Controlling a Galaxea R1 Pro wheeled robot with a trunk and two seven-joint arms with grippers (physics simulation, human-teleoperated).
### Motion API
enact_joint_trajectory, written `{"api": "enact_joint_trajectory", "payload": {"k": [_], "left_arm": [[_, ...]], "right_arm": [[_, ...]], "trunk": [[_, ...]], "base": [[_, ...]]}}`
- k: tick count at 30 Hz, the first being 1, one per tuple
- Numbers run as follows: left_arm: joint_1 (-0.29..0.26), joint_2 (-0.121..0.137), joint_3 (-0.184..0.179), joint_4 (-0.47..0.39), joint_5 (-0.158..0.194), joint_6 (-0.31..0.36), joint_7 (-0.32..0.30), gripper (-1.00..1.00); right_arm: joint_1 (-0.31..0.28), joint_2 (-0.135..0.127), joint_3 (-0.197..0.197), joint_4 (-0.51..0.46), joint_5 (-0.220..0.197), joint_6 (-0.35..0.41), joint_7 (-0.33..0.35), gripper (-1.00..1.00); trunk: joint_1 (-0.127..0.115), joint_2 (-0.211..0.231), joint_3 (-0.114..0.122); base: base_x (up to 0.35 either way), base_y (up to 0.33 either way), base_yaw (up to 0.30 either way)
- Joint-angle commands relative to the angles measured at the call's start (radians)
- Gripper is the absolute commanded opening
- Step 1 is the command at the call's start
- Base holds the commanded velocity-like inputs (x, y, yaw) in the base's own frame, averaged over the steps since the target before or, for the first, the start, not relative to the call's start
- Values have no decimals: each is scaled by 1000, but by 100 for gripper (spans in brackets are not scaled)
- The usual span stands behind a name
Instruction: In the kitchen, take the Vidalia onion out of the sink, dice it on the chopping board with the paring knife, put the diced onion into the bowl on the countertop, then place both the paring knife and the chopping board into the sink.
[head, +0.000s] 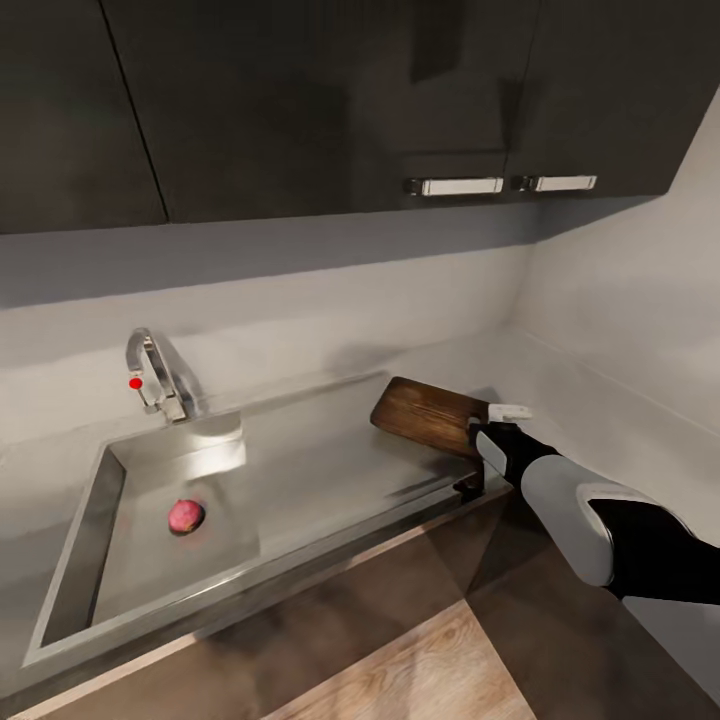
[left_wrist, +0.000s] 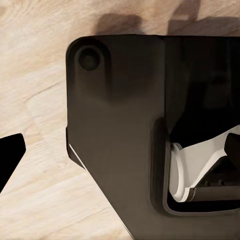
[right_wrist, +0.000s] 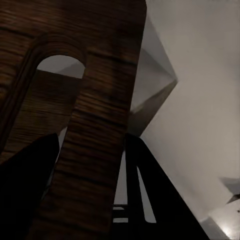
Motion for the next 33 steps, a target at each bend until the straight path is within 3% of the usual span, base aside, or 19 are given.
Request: {"api": "enact_joint_trajectory", "payload": {"k": [1, 10, 33], "left_arm": [[0, 0, 1, -1, 2, -1, -3, 100], [0, 0, 1, 8, 2, -1, -3, 100], [0, 0, 1, 10, 2, -1, -6, 100]], "right_arm": [[0, 1, -6, -2, -1, 4, -2, -100], [0, 1, -6, -1, -2, 4, -2, -100], [0, 3, -5, 0, -1, 3, -2, -100]], "trunk": [[0, -1, -1], [0, -1, -1], [0, -1, 9]], "base": [[0, 0, 88], [-97, 74, 219], [-235, 209, 245]]}}
